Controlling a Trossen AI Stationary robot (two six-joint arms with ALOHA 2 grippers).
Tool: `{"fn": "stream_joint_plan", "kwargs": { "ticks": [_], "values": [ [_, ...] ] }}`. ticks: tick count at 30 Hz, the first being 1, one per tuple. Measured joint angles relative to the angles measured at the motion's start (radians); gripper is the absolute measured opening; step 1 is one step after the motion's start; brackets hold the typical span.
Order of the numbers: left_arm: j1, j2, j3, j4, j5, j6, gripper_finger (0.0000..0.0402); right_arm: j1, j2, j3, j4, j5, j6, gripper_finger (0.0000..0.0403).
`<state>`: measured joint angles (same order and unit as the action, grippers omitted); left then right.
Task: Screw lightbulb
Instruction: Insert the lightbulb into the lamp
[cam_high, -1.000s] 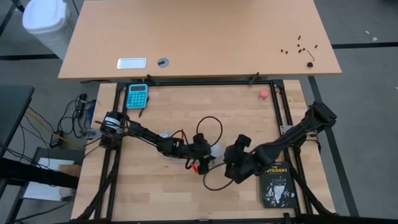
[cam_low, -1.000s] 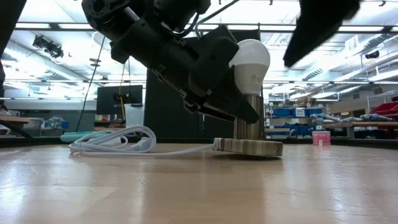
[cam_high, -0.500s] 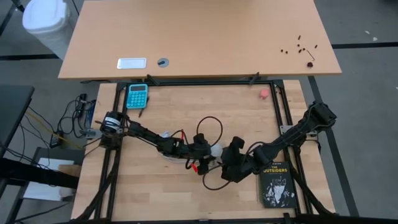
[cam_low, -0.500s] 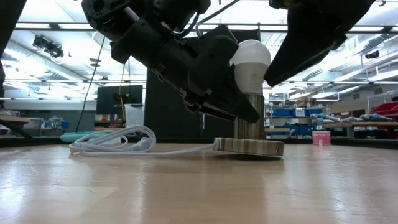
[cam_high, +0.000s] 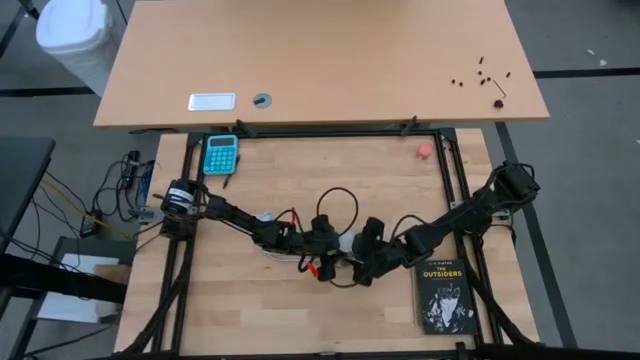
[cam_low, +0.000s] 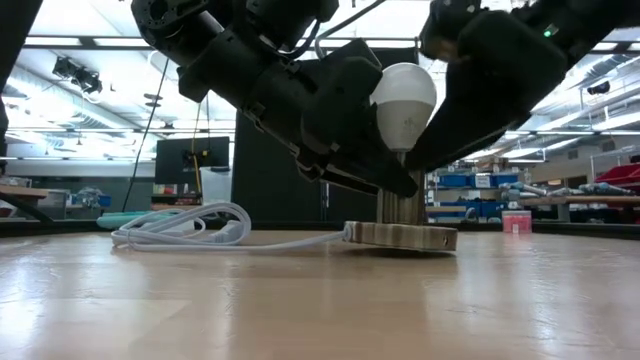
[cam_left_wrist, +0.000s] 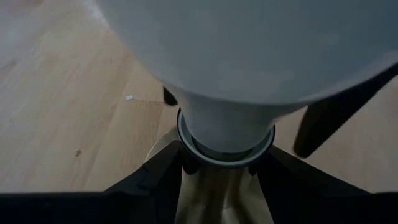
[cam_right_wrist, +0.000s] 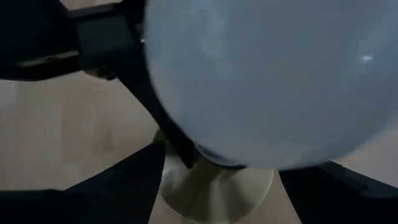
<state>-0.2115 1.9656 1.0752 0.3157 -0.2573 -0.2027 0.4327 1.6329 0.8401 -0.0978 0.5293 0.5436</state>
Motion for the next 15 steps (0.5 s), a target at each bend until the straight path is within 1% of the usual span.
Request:
{"fn": "stream_joint_plan", "kwargs": {
  "ticks": [5, 10, 15],
  "values": [
    [0.000, 0.000, 0.000, 0.000, 0.000, 0.000, 0.0193, -0.036, 0.000, 0.021, -0.005, -0.079, -0.078, 0.0311],
    [0.000, 0.000, 0.000, 0.000, 0.000, 0.000, 0.0193, -0.065, -0.018, 0.056, -0.080, -0.150, -0.108, 0.0309],
    [0.000, 0.000, 0.000, -0.001, 0.000, 0.000, 0.0193, -0.083, -0.052, 0.062, -0.100, -0.165, -0.118, 0.0309]
  ]
}}
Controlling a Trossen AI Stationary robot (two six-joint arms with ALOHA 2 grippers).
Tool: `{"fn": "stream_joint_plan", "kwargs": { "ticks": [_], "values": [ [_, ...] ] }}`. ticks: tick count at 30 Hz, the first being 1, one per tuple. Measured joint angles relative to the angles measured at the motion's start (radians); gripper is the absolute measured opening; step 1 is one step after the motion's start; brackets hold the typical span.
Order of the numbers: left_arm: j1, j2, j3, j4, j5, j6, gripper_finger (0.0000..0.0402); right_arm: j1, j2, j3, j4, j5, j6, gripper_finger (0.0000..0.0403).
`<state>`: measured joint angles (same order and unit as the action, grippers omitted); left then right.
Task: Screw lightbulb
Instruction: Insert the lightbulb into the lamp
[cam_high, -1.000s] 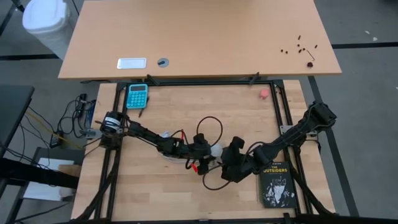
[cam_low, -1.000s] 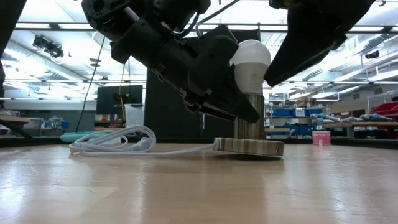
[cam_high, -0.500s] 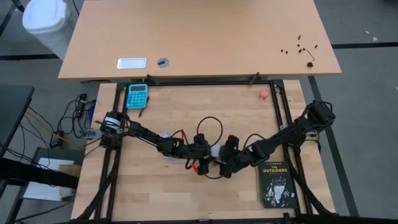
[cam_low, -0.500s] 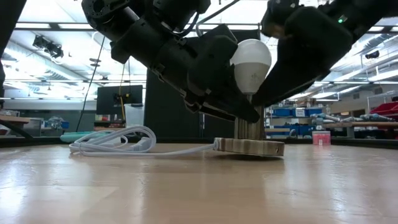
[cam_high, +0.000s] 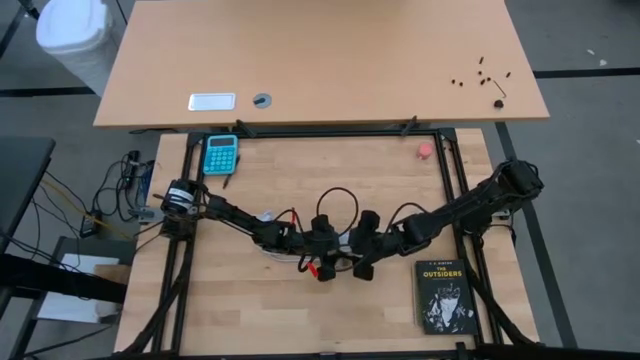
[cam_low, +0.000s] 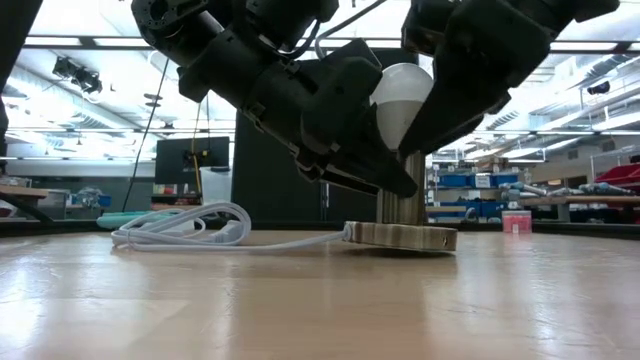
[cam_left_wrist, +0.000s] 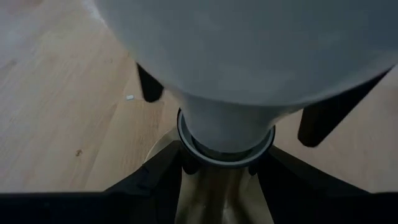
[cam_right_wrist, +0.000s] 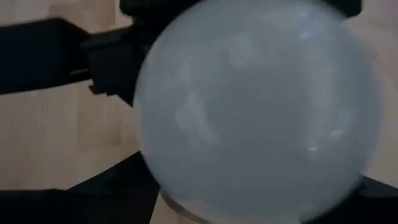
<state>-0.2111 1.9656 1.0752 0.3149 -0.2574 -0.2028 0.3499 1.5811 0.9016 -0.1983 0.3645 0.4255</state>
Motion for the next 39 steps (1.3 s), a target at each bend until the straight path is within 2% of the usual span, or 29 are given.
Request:
{"fn": "stream_joint_plan", "kwargs": {
  "ticks": [24, 39],
  "values": [
    [0.000, 0.000, 0.000, 0.001, 0.000, 0.000, 0.0193, -0.008, -0.024, 0.000, 0.096, 0.033, -0.045, 0.0307],
    [0.000, 0.000, 0.000, 0.000, 0.005, 0.000, 0.0193, -0.019, -0.002, 0.000, 0.087, 0.061, -0.080, 0.0307]
  ]
}}
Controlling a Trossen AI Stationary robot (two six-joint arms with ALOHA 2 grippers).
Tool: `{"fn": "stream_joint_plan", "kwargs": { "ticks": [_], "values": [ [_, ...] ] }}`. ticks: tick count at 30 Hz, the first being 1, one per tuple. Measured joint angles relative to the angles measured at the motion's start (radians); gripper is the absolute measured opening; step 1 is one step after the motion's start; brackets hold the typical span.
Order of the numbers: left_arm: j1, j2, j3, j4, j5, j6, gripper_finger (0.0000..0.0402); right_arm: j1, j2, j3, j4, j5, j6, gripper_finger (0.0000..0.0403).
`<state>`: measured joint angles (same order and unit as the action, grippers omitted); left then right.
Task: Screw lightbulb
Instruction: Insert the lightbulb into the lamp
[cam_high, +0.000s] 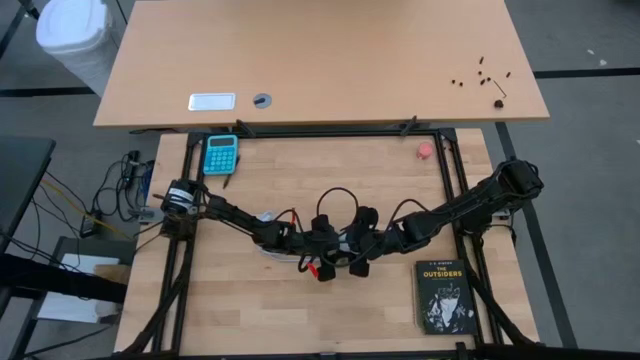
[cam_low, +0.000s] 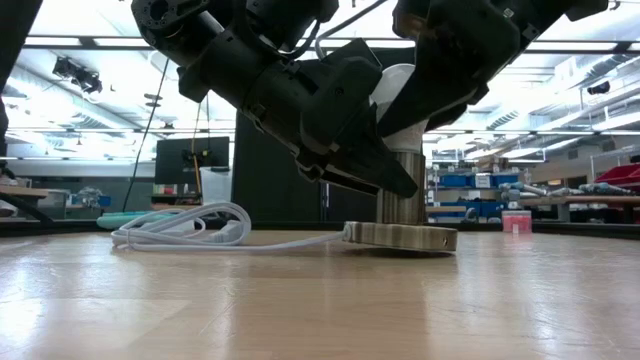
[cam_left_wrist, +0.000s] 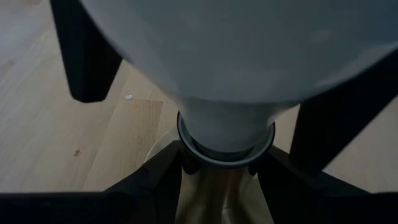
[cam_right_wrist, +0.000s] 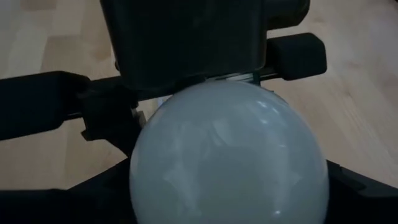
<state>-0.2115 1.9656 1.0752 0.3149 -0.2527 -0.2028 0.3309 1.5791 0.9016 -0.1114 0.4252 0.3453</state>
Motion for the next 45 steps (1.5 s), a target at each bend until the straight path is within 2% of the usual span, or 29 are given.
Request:
{"fn": "stream_joint_plan", "kwargs": {
  "ticks": [3, 10, 17, 21, 31, 37, 45],
  "values": [
    [0.000, 0.000, 0.000, 0.000, 0.000, 0.000, 0.0193, 0.000, 0.000, 0.000, 0.002, 0.000, -0.001, 0.0300],
    [0.000, 0.000, 0.000, 0.001, 0.000, 0.000, 0.0193, 0.000, 0.000, 0.000, 0.001, -0.008, -0.013, 0.0244],
    [0.000, 0.000, 0.000, 0.002, 0.000, 0.000, 0.0193, 0.000, 0.000, 0.000, 0.002, -0.011, -0.011, 0.0254],
    [0.000, 0.000, 0.000, 0.002, 0.000, 0.000, 0.0193, 0.000, 0.000, 0.000, 0.002, -0.019, -0.008, 0.0245],
    [0.000, 0.000, 0.000, 0.002, 0.002, -0.010, 0.0193, 0.002, 0.001, 0.000, 0.000, -0.013, 0.081, 0.0247],
    [-0.001, 0.000, 0.000, 0.003, -0.025, -0.014, 0.0193, 0.021, 0.010, -0.001, 0.010, 0.026, 0.156, 0.0247],
    [-0.001, 0.000, 0.000, -0.004, -0.113, -0.046, 0.0193, 0.043, 0.058, 0.000, 0.055, 0.140, 0.253, 0.0241]
  ]
}}
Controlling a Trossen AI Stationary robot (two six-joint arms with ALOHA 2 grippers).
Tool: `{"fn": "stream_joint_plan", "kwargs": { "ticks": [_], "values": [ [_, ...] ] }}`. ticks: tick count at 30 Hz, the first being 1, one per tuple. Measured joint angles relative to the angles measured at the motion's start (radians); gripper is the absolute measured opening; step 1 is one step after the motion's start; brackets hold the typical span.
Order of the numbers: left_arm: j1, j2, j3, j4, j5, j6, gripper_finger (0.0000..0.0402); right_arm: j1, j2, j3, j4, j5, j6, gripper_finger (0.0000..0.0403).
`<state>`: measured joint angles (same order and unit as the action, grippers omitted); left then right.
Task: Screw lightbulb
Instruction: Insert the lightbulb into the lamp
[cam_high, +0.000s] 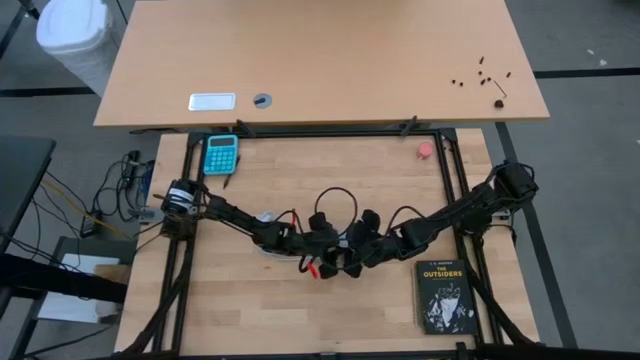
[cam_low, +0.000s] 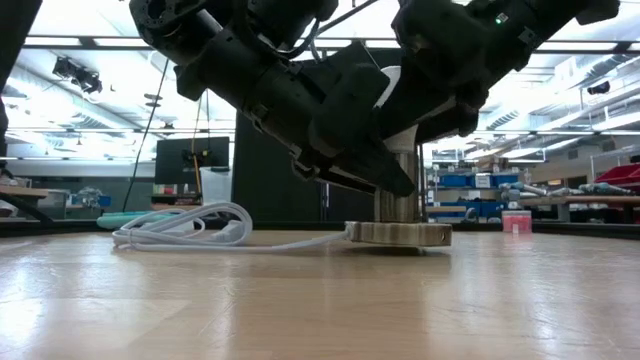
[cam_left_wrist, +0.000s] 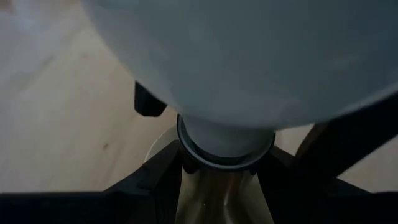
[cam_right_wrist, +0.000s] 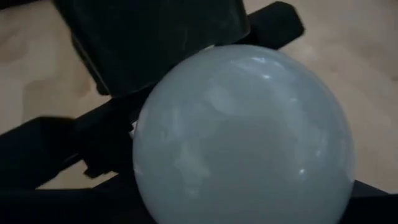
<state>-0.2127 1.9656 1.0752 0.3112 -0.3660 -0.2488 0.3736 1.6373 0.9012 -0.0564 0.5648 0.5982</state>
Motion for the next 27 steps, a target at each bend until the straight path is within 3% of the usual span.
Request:
{"fn": "stream_joint_plan", "kwargs": {
  "ticks": [10, 27],
  "values": [
    [-0.001, 0.000, 0.000, 0.020, -0.115, -0.041, 0.0193, 0.016, 0.015, 0.000, 0.037, 0.146, 0.034, 0.0230],
    [-0.001, 0.000, 0.000, 0.036, -0.150, -0.051, 0.0193, 0.021, 0.015, 0.000, 0.048, 0.179, 0.025, 0.0232]
  ]
}}
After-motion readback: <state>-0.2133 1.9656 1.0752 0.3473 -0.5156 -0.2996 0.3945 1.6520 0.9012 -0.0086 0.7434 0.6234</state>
